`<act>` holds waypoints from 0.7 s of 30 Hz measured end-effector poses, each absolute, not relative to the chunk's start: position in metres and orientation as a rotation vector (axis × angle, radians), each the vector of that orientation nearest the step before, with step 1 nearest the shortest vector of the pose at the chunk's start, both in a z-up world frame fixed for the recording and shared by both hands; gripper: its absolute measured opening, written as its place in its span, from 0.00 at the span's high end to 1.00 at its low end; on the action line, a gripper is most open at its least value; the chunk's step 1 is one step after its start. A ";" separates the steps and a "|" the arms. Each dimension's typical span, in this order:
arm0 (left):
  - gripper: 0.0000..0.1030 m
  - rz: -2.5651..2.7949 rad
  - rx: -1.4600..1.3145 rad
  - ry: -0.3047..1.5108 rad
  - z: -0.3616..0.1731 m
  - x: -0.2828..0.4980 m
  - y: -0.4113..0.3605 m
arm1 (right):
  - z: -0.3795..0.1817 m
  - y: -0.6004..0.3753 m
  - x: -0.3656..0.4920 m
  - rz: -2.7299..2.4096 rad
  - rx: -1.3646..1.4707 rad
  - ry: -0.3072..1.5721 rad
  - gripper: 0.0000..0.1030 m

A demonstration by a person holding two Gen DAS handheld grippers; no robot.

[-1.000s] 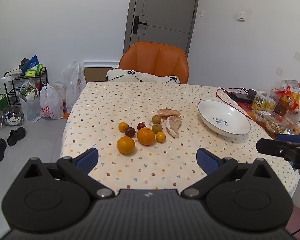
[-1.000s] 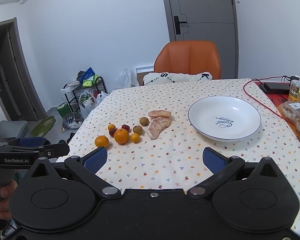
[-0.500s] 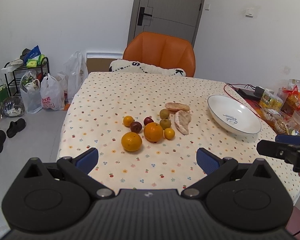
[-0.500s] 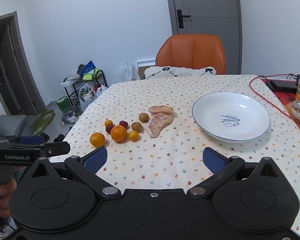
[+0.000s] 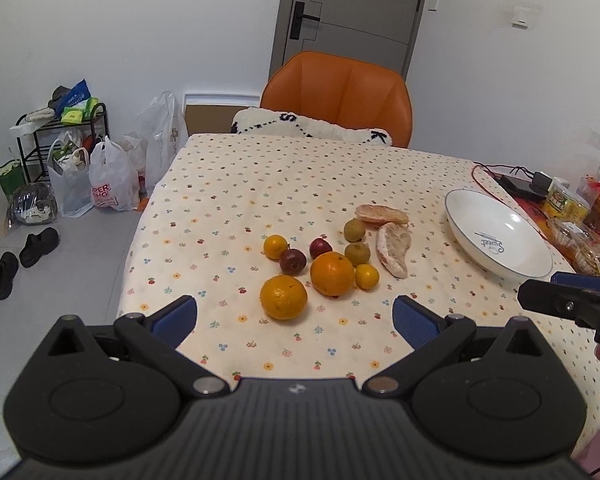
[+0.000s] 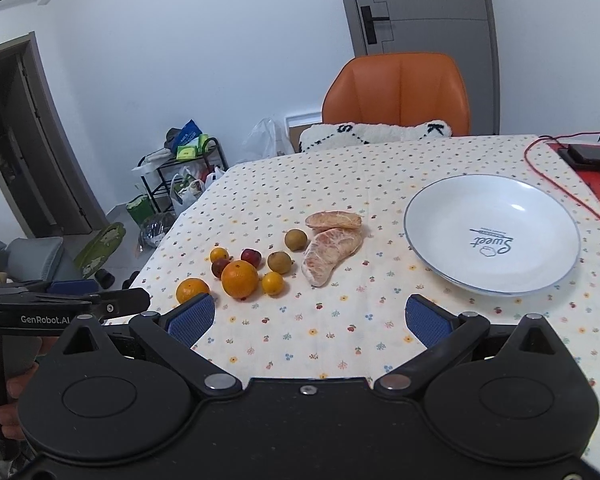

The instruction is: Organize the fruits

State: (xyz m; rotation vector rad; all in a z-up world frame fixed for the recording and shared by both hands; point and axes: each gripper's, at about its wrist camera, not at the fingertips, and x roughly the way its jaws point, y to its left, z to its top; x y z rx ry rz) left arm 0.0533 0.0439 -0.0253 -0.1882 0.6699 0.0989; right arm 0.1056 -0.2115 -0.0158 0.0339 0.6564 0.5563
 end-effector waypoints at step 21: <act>0.15 0.121 -0.228 0.720 -0.065 0.104 0.060 | -0.051 -0.189 0.156 0.662 0.081 0.692 0.17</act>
